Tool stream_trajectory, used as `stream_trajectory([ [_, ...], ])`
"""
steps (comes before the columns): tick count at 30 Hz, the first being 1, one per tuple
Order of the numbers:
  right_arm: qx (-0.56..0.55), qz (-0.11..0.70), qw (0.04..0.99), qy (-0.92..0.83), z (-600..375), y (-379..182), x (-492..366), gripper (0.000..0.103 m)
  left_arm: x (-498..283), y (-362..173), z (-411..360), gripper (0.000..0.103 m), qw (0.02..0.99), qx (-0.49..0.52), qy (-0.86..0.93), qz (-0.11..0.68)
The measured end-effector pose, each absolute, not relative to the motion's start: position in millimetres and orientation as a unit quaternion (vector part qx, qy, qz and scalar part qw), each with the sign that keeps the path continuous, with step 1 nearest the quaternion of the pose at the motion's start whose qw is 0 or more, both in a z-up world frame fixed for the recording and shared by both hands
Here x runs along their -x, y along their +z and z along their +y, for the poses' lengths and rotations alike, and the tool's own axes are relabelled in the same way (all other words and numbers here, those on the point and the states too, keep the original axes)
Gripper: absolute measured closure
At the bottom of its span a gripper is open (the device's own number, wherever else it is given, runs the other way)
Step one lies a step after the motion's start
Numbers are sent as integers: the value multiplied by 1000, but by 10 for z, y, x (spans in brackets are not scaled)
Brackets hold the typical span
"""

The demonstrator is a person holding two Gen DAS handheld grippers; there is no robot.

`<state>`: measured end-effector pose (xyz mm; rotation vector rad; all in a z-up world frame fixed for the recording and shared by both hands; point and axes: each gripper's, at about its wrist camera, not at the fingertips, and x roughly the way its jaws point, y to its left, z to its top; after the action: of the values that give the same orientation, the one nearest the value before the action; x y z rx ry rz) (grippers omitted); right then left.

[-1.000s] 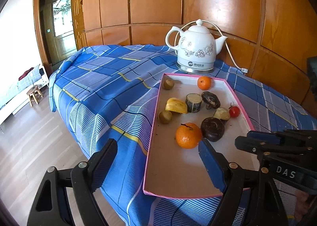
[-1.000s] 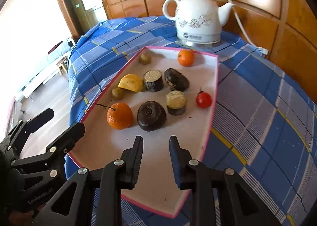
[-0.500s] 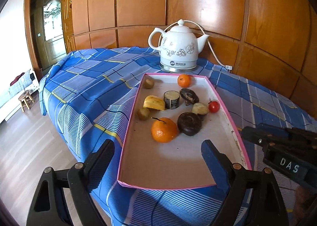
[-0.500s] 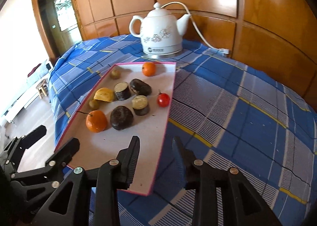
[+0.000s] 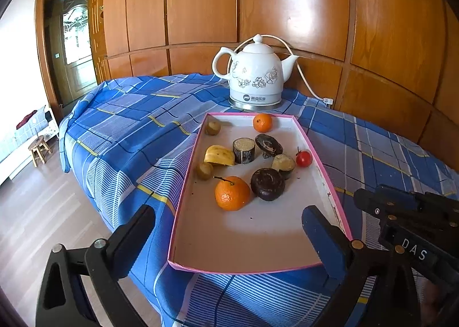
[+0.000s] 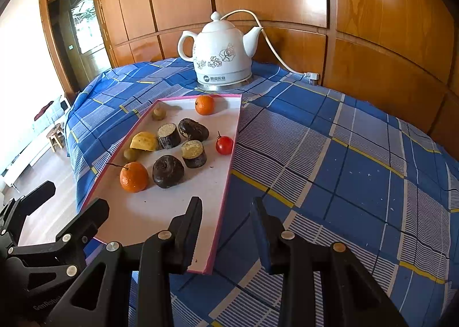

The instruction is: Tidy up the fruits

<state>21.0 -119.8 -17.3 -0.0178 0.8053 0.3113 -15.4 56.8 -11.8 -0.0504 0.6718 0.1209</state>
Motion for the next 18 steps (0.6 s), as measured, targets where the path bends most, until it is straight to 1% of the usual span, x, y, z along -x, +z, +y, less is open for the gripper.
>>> stream_trajectory([
  [18, 19, 391, 907, 157, -1134, -160, -182, 67, 148, -110, 651, 0, 941, 36, 78, 328],
])
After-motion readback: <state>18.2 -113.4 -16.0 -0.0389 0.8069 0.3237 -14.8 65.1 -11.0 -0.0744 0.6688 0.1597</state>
